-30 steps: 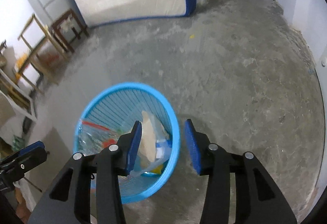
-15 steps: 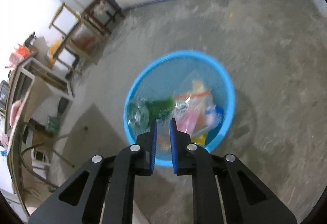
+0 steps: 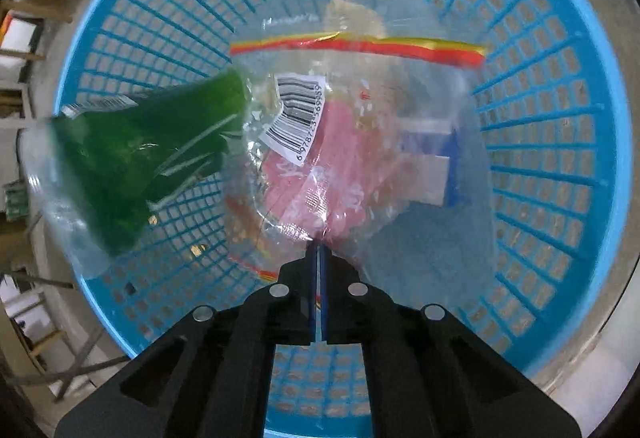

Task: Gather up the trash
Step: 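Swing both open tools back toward the table, then grasp the blue Yakult-printed bag on the table with the left tool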

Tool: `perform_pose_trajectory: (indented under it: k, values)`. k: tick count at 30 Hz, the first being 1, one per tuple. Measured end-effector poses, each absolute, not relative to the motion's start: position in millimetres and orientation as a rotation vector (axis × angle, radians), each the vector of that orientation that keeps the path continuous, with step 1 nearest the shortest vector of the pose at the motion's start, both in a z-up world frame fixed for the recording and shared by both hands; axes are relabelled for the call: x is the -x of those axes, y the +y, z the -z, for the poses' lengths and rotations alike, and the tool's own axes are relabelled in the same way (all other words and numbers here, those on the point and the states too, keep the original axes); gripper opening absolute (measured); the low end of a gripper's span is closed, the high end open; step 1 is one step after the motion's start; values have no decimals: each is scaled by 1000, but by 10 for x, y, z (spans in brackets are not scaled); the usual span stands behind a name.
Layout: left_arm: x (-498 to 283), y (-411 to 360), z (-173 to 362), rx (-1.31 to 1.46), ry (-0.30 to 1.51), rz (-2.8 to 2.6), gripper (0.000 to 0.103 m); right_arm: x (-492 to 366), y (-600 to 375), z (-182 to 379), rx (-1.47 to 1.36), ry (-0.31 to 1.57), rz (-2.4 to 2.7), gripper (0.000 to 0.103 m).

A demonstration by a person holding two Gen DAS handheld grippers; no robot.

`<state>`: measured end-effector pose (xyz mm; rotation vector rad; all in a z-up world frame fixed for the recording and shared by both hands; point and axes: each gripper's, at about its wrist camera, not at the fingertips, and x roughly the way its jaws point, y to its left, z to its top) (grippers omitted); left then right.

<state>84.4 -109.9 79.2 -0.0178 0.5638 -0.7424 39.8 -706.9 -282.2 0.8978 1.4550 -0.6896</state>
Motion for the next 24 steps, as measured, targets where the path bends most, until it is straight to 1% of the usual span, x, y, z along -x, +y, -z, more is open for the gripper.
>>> perform_pose_trajectory:
  k: [3, 4, 5, 6, 8, 9, 10, 15, 21, 24]
  values:
    - [-940, -814, -758, 71, 573, 682, 86, -432, -7040, 2617, -908, 1391, 687, 1]
    - [-990, -731, -736, 85, 585, 662, 86, -433, -7019, 2513, -907, 1364, 680, 6]
    - [-1017, -661, -682, 95, 594, 647, 86, -424, -6991, 2400, -894, 1340, 677, 8]
    - [-1067, -602, -660, 105, 605, 633, 86, -408, -6949, 2252, -877, 1313, 670, 13]
    - [-1138, -472, -609, 133, 609, 611, 86, -343, -6879, 2002, -862, 1271, 672, 28]
    - [-1174, -414, -589, 149, 608, 602, 86, -298, -6835, 1861, -863, 1242, 674, 49]
    - [-1212, -360, -561, 167, 610, 596, 86, -239, -6784, 1688, -865, 1196, 672, 60]
    - [-1395, -178, -354, 224, 646, 572, 86, -106, -6591, 1128, -848, 1078, 688, 63]
    - [-1486, 122, -225, 278, 641, 538, 86, -85, -6381, 550, -776, 928, 720, 64]
    - [-1534, 307, -271, 270, 628, 497, 86, -332, -6050, 71, -686, 823, 618, 64]
